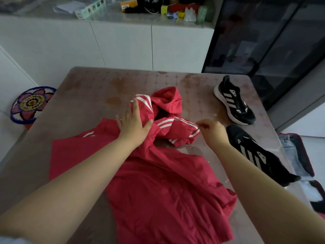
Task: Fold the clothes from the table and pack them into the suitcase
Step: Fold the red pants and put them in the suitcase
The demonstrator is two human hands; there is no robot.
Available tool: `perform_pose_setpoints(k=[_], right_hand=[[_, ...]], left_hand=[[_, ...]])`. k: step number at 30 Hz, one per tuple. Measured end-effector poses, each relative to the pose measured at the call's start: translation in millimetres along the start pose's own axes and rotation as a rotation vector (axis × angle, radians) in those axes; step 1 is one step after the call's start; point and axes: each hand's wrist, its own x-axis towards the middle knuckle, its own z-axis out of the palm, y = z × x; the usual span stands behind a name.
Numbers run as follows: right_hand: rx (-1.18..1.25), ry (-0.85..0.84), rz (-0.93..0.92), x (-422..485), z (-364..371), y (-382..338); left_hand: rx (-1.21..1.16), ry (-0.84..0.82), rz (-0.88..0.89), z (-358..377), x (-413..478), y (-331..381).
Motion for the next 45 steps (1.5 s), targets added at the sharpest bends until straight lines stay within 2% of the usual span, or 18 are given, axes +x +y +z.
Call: perform_pose_setpoints(k=[2,6,8,10,15,19,22,24,30,36,40,42,45], right_hand=[[-0.015,-0.125,-0.015,-5.6,-5.8,3.1],[-0.041,-0.322,-0.189,-20.5,13.1,11.1],[-0.114,-0.341,-0.141,-22.6,24.7,11.4],[-0.09,-0.294,-0.07,-20.1,34.0,7.5],[-0.176,-0.227,-0.054,0.7,47.4,6.9],[-0.271,-0.13,-0.193,13.4,52.0,9.8],[-0.128,0.035,-0.297,13.2,39.5,0.6],[-0.032,0.145,-0.348,11.8,18.3,-7.7],[0.187,0.26,-0.475,-9.2,-96.7,-29.1],[0.282,0.406,-0.262,-37.2,-201.5,11.2],[0.15,0.525,-0.176,-62.8,-241.0,56.4],[0.007,0.466,-0.168,-72.4,-237.0,76.6],[-0.187,0.141,-0.115,-82.2,-208.4,105.4]], left_hand=[[0.039,0.053,0.063,2.9,-10.8,22.0],[0.077,0.066,0.215,1.5,-34.0,40.1],[0.092,0.063,0.234,-0.5,-45.2,34.3],[0.108,0.073,0.224,-1.8,-55.7,20.8],[0.143,0.046,0.179,-6.2,-75.0,-12.2],[0.144,0.016,0.241,-10.7,-73.4,-16.5],[0.138,0.019,0.325,-14.4,-63.5,2.0],[0.133,0.022,0.39,-12.8,-57.0,21.5],[0.049,0.061,0.555,-6.8,-32.7,95.8],[-0.014,-0.021,0.622,9.7,-24.0,175.0],[0.129,-0.128,0.572,50.9,-45.5,196.6],[0.221,-0.262,0.507,74.0,-60.9,193.9],[0.318,-0.448,0.513,98.1,-86.2,180.9]])
